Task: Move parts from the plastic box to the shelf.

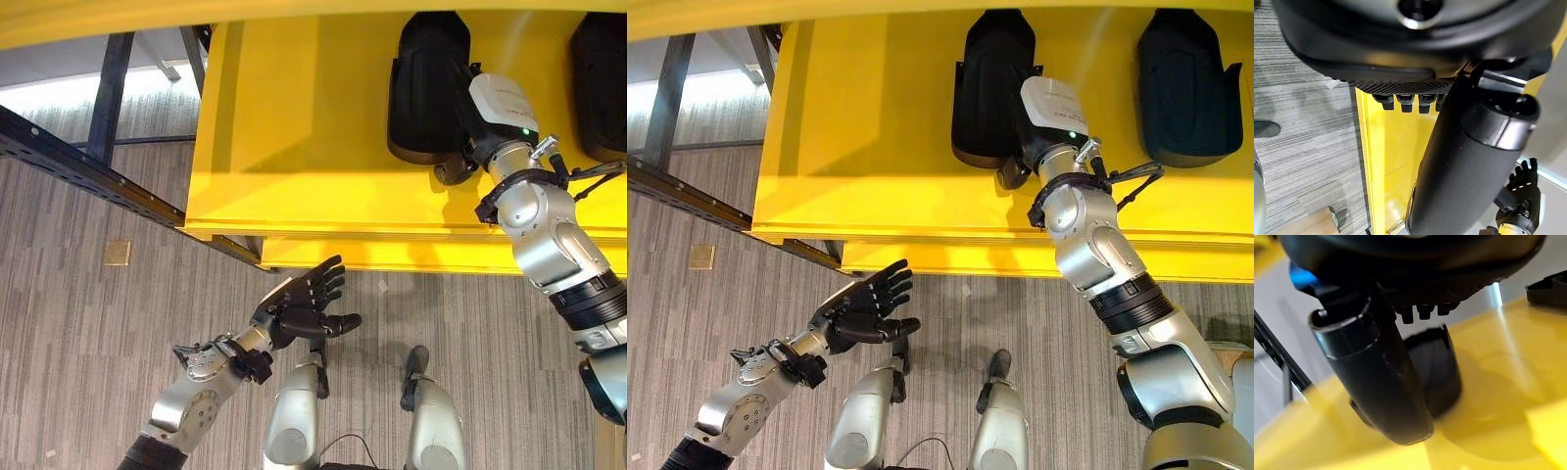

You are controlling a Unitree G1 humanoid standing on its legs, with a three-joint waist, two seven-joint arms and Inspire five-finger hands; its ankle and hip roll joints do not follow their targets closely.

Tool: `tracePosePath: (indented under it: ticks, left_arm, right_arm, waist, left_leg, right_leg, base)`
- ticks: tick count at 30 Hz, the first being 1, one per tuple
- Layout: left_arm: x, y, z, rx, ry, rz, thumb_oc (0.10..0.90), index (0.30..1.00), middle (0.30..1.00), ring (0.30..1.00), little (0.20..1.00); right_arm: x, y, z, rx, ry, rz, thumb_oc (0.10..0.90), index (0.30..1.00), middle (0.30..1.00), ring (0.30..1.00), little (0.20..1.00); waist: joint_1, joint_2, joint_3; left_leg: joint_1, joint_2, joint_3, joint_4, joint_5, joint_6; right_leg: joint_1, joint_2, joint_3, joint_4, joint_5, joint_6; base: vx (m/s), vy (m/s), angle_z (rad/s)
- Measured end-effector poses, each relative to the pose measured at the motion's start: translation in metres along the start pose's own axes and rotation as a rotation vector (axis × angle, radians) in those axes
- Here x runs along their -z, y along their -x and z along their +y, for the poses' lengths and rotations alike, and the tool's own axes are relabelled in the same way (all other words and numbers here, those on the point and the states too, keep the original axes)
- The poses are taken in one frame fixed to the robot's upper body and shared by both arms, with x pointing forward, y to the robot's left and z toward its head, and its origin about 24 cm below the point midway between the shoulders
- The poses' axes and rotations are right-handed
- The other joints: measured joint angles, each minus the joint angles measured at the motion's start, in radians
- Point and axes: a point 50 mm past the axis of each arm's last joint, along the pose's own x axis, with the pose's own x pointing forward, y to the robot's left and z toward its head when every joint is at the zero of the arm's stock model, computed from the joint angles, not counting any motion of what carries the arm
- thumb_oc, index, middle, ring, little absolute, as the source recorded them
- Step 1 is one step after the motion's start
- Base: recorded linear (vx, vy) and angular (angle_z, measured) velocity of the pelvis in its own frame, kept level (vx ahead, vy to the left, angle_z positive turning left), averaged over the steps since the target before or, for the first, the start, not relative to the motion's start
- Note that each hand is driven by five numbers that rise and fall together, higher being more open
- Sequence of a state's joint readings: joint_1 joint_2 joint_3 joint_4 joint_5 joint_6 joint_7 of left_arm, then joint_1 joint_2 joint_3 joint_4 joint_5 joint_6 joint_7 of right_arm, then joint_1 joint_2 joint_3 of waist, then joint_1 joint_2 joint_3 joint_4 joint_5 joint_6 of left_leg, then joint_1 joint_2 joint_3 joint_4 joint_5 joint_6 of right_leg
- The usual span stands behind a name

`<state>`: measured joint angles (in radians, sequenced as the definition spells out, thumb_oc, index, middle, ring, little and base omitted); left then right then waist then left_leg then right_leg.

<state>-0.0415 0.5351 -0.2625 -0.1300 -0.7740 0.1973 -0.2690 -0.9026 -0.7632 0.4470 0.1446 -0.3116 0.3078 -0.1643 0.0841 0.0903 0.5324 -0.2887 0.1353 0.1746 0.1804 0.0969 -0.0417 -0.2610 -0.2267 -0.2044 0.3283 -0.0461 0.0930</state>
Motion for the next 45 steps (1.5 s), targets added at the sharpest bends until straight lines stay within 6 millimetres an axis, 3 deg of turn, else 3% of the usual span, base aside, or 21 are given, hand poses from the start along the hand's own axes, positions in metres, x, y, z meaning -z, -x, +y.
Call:
tracePosePath:
  ticks: [3,8,12,19,24,27,31,32,33,34,37,38,42,45]
  left_arm:
    - [0.001,0.001,0.000,-0.008,0.004,0.001,0.900,1.000,1.000,1.000,1.000]
    - [0.001,0.001,0.000,-0.023,0.009,0.000,0.900,1.000,1.000,1.000,1.000]
    - [0.003,0.003,0.000,-0.024,0.014,0.004,0.900,1.000,1.000,1.000,1.000]
    - [0.003,0.006,-0.005,-0.013,0.018,-0.001,0.900,1.000,1.000,1.000,1.000]
    - [0.005,0.007,-0.005,-0.016,0.023,0.003,0.900,1.000,1.000,1.000,1.000]
    - [0.006,0.007,-0.005,-0.018,0.027,-0.001,0.900,1.000,1.000,1.000,1.000]
    - [0.008,0.009,-0.006,-0.047,0.044,-0.023,0.900,1.000,1.000,1.000,1.000]
    - [0.008,0.011,-0.005,-0.075,0.061,-0.041,0.900,1.000,1.000,1.000,1.000]
    - [0.009,0.015,-0.001,-0.136,0.087,-0.070,0.900,1.000,1.000,1.000,1.000]
    - [0.010,0.023,0.005,-0.198,0.108,-0.091,0.900,1.000,1.000,1.000,1.000]
    - [0.007,0.037,0.011,-0.260,0.119,-0.131,0.900,1.000,1.000,1.000,1.000]
    - [0.005,0.047,0.014,-0.302,0.122,-0.160,0.900,1.000,1.000,1.000,1.000]
    - [0.014,0.066,0.022,-0.388,0.134,-0.149,0.900,1.000,1.000,1.000,1.000]
    - [0.024,0.076,0.023,-0.425,0.152,-0.116,0.900,1.000,1.000,1.000,1.000]
  right_arm:
    - [-0.014,0.000,-0.009,0.111,-0.124,-0.056,0.900,1.000,1.000,1.000,1.000]
    - [-0.041,0.007,-0.047,0.355,-0.233,-0.204,0.900,1.000,1.000,1.000,1.000]
    - [-0.048,0.011,-0.064,0.467,-0.296,-0.251,0.900,1.000,1.000,1.000,1.000]
    - [-0.030,0.014,-0.061,0.474,-0.436,-0.145,0.900,1.000,1.000,1.000,1.000]
    - [-0.008,0.024,-0.037,0.404,-0.519,0.010,0.900,1.000,1.000,1.000,1.000]
    - [0.016,0.044,-0.008,0.306,-0.622,0.145,0.900,1.000,1.000,1.000,1.000]
    - [0.048,0.094,0.028,0.260,-0.786,0.348,0.900,1.000,1.000,1.000,1.000]
    - [0.051,0.113,0.034,0.256,-0.830,0.370,0.900,1.000,1.000,1.000,1.000]
    - [0.060,0.159,0.041,0.261,-0.857,0.434,0.900,1.000,1.000,1.000,1.000]
    - [0.064,0.183,0.043,0.250,-0.850,0.487,0.900,1.000,1.000,1.000,1.000]
    - [0.074,0.216,0.025,0.348,-0.842,0.530,0.900,1.000,1.000,1.000,1.000]
    - [0.076,0.221,0.019,0.392,-0.830,0.526,0.900,1.000,1.000,1.000,1.000]
    - [0.084,0.222,-0.015,0.599,-0.774,0.431,0.900,1.000,1.000,1.000,1.000]
    - [0.085,0.226,-0.026,0.663,-0.748,0.391,0.900,1.000,1.000,1.000,1.000]
  waist:
    - [0.000,0.002,0.000]
    - [-0.001,0.008,0.000]
    - [-0.004,0.017,-0.003]
    - [-0.020,0.031,-0.003]
    - [-0.044,0.031,-0.003]
    - [-0.061,0.031,-0.003]
    - [-0.097,0.031,-0.004]
    - [-0.113,0.030,-0.004]
    - [-0.148,0.028,-0.004]
    - [-0.189,0.019,-0.007]
    - [-0.227,0.011,-0.011]
    - [-0.232,0.000,-0.036]
    - [-0.251,-0.025,-0.166]
    - [-0.248,-0.032,-0.238]
  left_leg:
    - [0.013,-0.001,0.010,-0.013,0.002,-0.002]
    - [0.029,-0.002,0.012,-0.019,0.002,-0.002]
    - [0.052,-0.008,0.011,-0.029,0.002,-0.002]
    - [0.052,-0.016,0.012,-0.030,0.002,0.000]
    - [0.064,-0.015,0.018,-0.035,0.001,0.000]
    - [0.085,-0.014,0.036,-0.046,0.001,0.000]
    - [0.118,-0.013,0.054,-0.075,0.001,-0.001]
    - [0.126,-0.013,0.066,-0.084,0.001,-0.002]
    - [0.158,-0.012,0.078,-0.102,-0.001,-0.004]
    - [0.186,-0.007,0.090,-0.111,-0.006,-0.008]
    - [0.252,0.016,0.110,-0.153,-0.003,-0.019]
    - [0.259,0.022,0.123,-0.160,-0.006,-0.021]
    - [0.278,0.050,0.127,-0.200,0.011,-0.046]
    - [0.314,0.057,0.136,-0.233,0.016,-0.054]
  right_leg:
    - [0.001,-0.001,0.007,-0.001,0.000,0.001]
    - [0.014,-0.001,0.007,-0.003,-0.003,0.002]
    - [0.034,-0.007,0.006,-0.005,-0.008,0.004]
    - [0.033,-0.014,0.007,-0.004,-0.008,0.005]
    - [0.039,-0.013,0.012,-0.006,-0.008,0.005]
    - [0.043,-0.010,0.030,-0.009,-0.007,0.006]
    - [0.062,-0.004,0.044,-0.036,-0.001,0.013]
    - [0.063,-0.001,0.054,-0.041,0.005,0.016]
    - [0.091,0.003,0.062,-0.064,0.009,0.020]
    - [0.119,0.009,0.066,-0.086,0.013,0.023]
    - [0.180,0.037,0.076,-0.142,0.027,0.018]
    - [0.180,0.048,0.083,-0.156,0.032,0.015]
    - [0.196,0.085,0.089,-0.200,0.041,0.004]
    - [0.234,0.095,0.088,-0.246,0.045,0.001]
  base:
    - [0.01,0.017,-0.06]
    - [0.01,0.004,0.00]
    - [0.00,0.000,0.00]
    - [0.00,0.004,0.00]
    - [0.00,0.000,-0.03]
    - [-0.01,0.014,-0.14]
    - [0.00,0.032,-0.13]
    - [0.04,0.022,-0.30]
    - [0.08,0.011,-0.34]
    - [0.10,-0.019,-0.31]
    - [0.05,-0.046,-0.24]
    - [0.04,-0.052,-0.37]
    - [0.03,-0.055,-0.11]
    - [0.03,-0.036,-0.05]
